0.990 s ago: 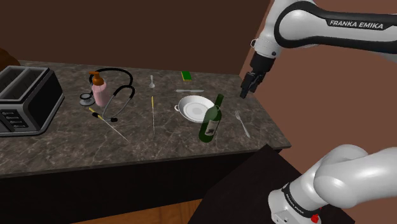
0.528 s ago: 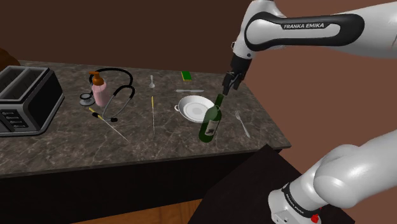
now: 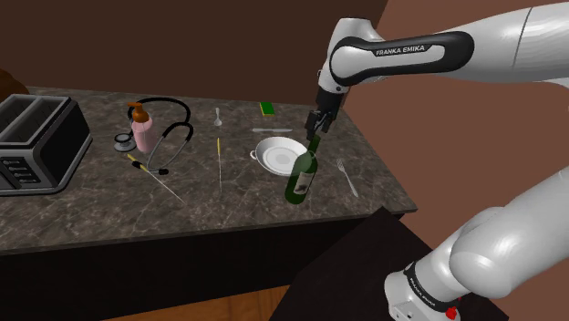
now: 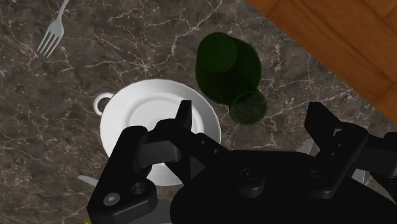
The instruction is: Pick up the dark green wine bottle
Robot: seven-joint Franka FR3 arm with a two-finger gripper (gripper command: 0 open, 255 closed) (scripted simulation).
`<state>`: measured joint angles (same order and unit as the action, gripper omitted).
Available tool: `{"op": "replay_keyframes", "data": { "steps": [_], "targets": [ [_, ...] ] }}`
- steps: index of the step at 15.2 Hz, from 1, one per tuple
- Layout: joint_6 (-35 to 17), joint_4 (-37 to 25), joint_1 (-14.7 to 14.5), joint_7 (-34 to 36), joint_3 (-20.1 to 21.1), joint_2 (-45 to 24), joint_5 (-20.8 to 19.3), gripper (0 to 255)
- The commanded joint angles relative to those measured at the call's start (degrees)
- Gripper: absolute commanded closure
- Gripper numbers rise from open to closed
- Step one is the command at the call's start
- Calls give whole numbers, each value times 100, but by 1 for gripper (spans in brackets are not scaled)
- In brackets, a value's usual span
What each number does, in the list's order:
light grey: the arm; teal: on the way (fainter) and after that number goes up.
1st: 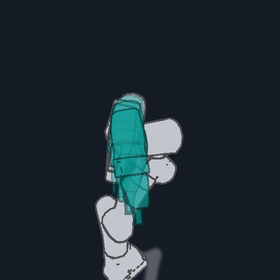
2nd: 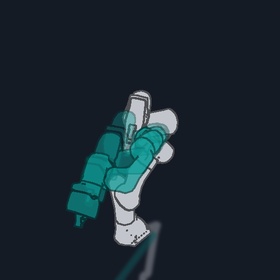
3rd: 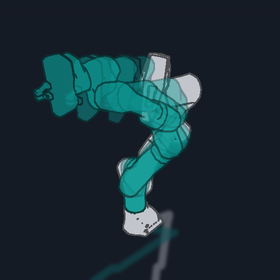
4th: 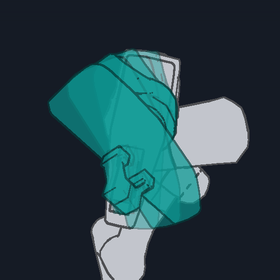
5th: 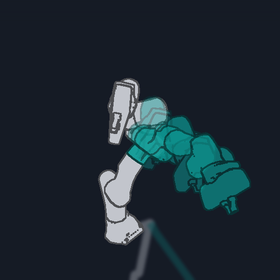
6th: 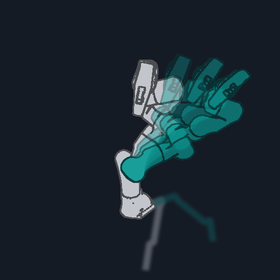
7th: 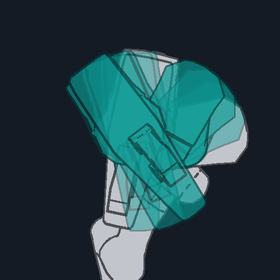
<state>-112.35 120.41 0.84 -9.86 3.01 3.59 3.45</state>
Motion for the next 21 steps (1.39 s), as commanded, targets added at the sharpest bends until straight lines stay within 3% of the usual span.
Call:
{"op": "replay_keyframes", "data": {
  "steps": [1, 4, 5, 14, 21],
  "targets": [
    [-151, 112, -3, -3, 4, -35, 2, 0],
    [-270, 190, -4, -7, 5, -78, 3, 0],
    [-276, 193, -3, -9, 4, -79, 3, 255],
    [-270, 189, -4, -7, 5, -78, 3, 255],
    [260, -176, 0, 14, 0, 88, -2, 255]
  ]
}}
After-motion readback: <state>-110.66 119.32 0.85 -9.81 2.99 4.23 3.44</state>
